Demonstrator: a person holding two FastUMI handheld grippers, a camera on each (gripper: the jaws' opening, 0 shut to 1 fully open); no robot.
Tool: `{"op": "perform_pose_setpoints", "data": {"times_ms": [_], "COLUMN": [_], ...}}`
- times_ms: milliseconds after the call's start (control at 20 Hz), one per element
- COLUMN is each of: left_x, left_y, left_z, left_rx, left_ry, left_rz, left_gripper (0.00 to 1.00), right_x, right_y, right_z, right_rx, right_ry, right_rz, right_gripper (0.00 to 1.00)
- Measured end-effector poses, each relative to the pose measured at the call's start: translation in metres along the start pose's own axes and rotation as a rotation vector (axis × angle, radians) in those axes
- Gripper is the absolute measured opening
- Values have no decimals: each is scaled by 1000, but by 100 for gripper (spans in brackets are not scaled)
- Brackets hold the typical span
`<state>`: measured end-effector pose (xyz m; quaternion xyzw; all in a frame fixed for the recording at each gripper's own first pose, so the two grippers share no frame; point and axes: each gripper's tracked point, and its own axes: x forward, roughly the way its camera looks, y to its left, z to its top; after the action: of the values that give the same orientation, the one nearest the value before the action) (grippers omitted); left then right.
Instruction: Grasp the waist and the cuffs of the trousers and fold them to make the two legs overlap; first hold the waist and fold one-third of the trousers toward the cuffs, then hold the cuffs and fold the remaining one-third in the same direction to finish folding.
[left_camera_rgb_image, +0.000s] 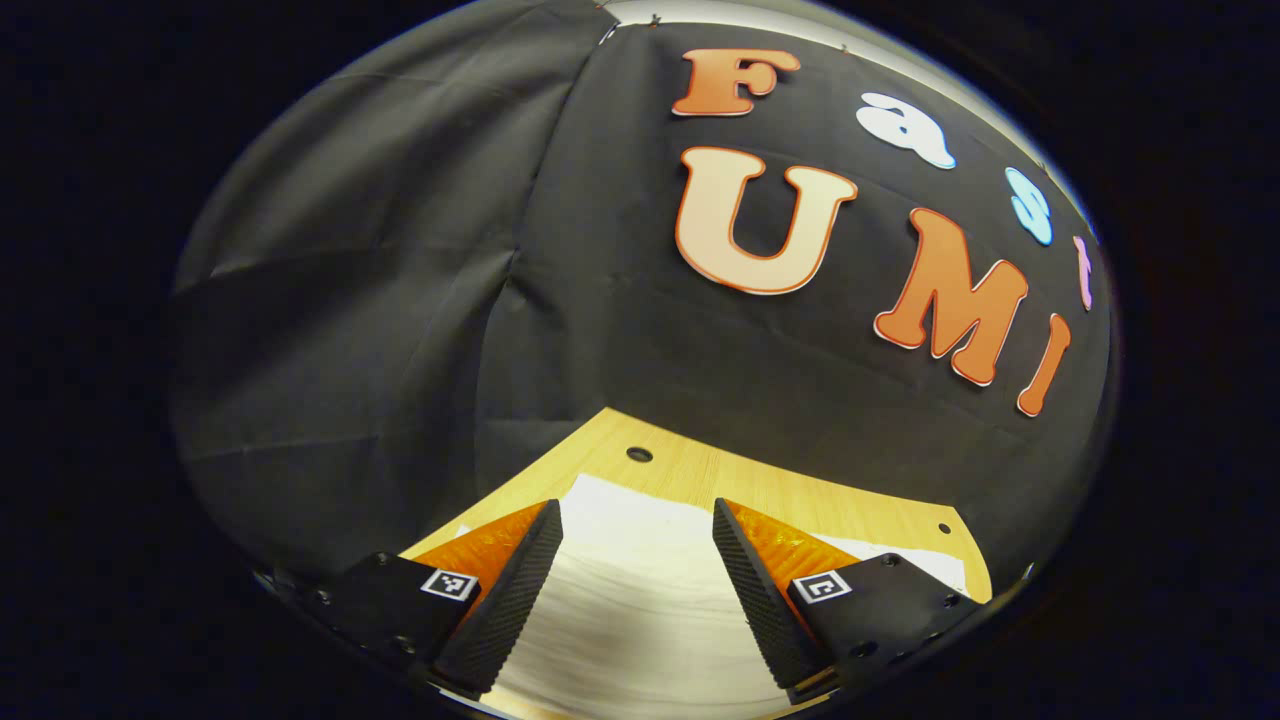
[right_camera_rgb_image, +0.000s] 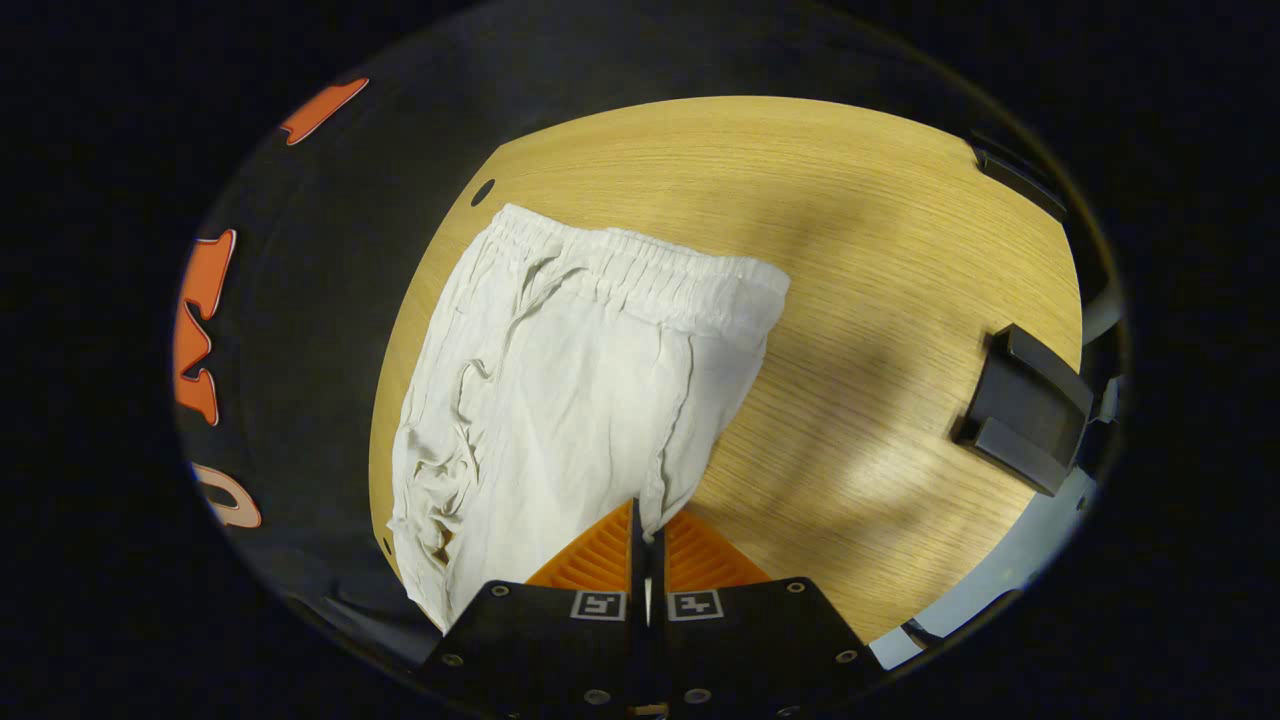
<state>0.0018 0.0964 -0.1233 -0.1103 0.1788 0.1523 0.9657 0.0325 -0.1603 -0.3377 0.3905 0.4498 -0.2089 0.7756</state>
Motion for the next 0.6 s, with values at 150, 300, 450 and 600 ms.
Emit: {"op": "perform_pose_setpoints", "data": {"times_ms": [150, 300, 450, 600], "left_x": [-8, -22, -40, -64], "left_y": [19, 44, 74, 103], "left_z": [-33, -70, -103, -141], "left_rx": [-144, -303, -445, -607], "left_ry": [88, 169, 232, 297], "left_rz": [15, 59, 143, 266], "left_gripper": [99, 99, 99, 99], "right_x": [1, 0, -1, -2], "right_y": [-1, -1, 0, -3], "right_z": [0, 0, 2, 1], "right_rx": [-29, -59, -53, -63], "right_ry": [9, 14, 22, 27], "right_rz": [-20, -28, -26, -33], "right_gripper": [1, 1, 1, 1]}}
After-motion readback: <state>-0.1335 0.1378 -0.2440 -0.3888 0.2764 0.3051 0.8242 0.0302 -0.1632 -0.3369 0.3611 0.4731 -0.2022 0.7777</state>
